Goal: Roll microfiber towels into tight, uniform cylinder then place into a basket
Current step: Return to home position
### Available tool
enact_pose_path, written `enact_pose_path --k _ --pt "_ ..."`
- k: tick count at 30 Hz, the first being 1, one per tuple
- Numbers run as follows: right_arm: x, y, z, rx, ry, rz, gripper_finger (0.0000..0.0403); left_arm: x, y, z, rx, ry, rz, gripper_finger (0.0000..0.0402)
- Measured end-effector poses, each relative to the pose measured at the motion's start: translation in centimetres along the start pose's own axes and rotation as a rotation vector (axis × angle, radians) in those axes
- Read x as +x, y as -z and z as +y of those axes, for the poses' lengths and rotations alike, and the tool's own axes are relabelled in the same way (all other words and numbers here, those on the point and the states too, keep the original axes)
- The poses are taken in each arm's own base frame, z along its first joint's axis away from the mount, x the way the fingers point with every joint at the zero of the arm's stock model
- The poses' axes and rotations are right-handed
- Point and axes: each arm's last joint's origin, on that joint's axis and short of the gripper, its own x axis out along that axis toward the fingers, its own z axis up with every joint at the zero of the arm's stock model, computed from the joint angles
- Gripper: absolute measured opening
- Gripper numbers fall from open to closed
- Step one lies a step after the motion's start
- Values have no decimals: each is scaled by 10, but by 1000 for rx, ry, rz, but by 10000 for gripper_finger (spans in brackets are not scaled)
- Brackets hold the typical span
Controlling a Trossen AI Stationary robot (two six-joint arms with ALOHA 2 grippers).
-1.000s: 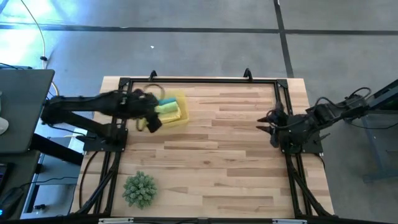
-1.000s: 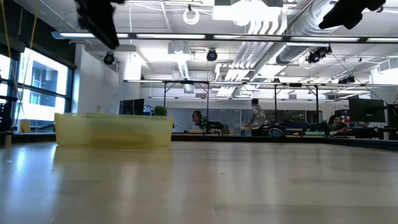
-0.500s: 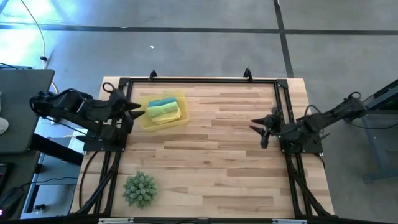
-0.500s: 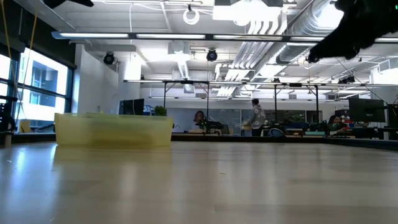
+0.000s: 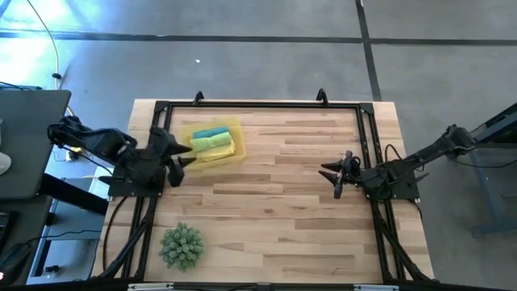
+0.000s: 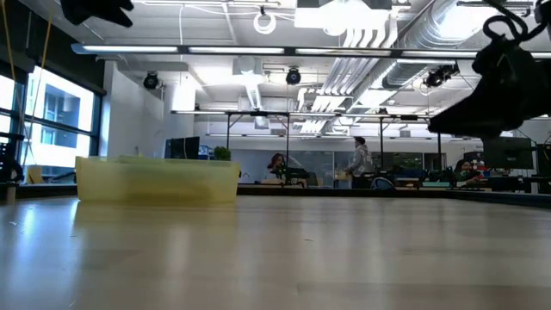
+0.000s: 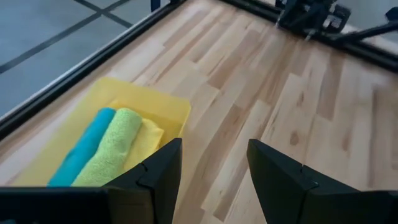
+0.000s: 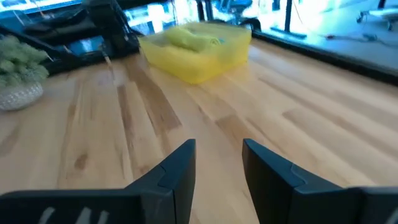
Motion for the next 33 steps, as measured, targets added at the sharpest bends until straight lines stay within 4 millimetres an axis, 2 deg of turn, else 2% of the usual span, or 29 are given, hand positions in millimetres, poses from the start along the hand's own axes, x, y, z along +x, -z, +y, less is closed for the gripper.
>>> enact_pose_path --k 6,11,16,22,26,29,33 --pt "0 9 -3 -43 30 85 122 30 25 -9 11 -14 5 172" --pt "0 9 -1 -162 -42 112 122 57 43 -21 7 30 -48 172" --pt "0 10 0 -242 -108 131 122 84 56 -37 107 107 -170 172" --pt "0 11 1 -240 -140 143 122 111 63 -50 155 146 -326 172" --pt "0 10 1 -238 -141 144 122 126 70 -51 202 157 -334 172" --pt "0 11 1 -237 -142 144 122 124 72 -45 288 160 -343 172" --pt "0 11 1 -237 -142 145 122 129 82 -27 402 15 -347 172"
